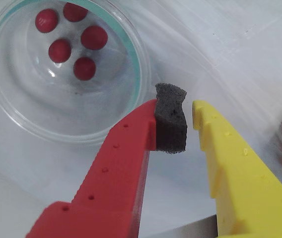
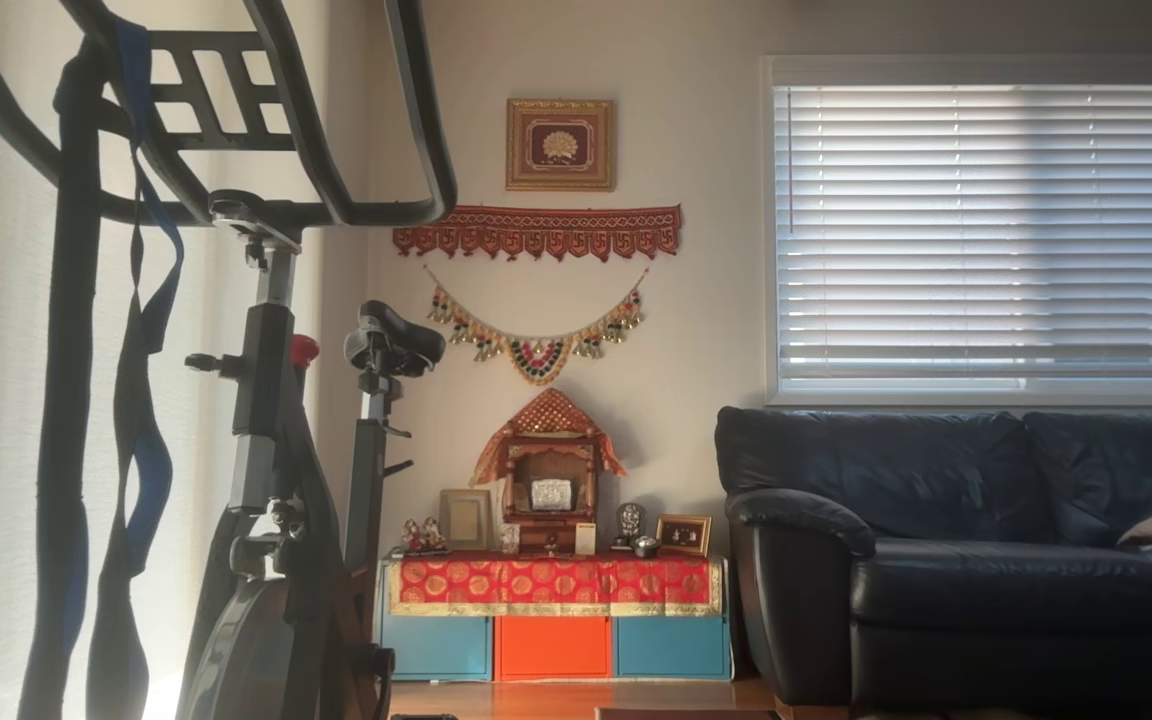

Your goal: Sort medicines into box.

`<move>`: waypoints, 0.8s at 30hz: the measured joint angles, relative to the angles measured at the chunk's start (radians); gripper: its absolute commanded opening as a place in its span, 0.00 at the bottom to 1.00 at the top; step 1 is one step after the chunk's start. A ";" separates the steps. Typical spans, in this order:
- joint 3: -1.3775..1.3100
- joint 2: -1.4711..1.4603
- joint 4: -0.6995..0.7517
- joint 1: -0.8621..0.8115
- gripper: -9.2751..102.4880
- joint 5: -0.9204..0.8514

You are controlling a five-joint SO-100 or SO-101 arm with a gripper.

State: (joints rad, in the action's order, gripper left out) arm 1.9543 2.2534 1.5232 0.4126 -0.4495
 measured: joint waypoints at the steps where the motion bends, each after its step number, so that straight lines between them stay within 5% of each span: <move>1: -0.015 -0.012 0.000 0.003 0.12 0.002; 14: -0.064 -0.066 -0.063 0.087 0.14 0.087; 24: -0.069 -0.160 -0.140 0.112 0.28 0.117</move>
State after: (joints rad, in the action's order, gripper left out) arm 1.8853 2.0939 1.3837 0.5246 -0.3329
